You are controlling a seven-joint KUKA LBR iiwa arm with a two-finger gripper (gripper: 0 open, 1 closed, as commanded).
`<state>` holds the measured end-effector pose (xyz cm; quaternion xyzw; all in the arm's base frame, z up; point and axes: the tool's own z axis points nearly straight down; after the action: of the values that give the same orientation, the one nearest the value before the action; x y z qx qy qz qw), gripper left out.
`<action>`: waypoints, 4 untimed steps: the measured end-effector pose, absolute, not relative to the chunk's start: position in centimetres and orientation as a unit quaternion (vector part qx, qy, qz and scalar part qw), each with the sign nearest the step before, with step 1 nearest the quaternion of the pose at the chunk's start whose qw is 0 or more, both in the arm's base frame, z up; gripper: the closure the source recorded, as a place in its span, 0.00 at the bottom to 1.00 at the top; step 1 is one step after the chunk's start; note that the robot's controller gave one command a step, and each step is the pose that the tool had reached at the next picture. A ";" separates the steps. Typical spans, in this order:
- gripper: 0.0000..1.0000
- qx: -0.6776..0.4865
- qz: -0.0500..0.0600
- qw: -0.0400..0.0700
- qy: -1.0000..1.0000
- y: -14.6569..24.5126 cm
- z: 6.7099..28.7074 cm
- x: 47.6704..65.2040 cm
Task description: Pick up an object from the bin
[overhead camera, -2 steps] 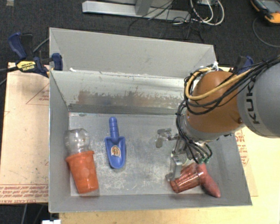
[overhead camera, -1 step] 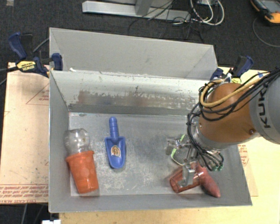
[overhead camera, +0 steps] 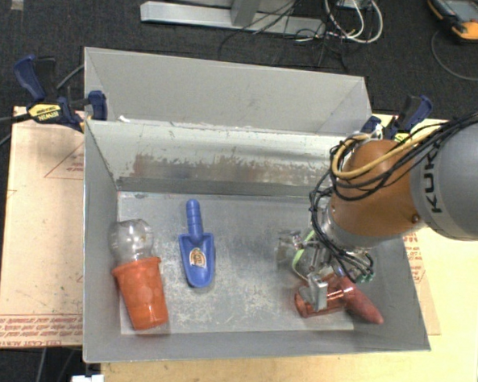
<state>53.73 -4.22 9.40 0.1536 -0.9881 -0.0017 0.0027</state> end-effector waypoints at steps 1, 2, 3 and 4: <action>0.00 0.122 -0.001 0.001 -0.992 -4.9 8.2 51.6; 0.00 0.112 -0.014 0.005 -0.994 -9.5 7.7 53.6; 0.00 0.085 0.001 -0.003 -0.996 -7.0 7.5 50.8; 0.00 0.223 -0.014 -0.001 -0.975 -14.6 7.1 54.4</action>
Offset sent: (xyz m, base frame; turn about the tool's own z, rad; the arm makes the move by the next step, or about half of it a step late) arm -0.0046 -0.0679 -0.0240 0.0830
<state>54.36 -14.64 7.05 0.2228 -0.9748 -0.0135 -0.0005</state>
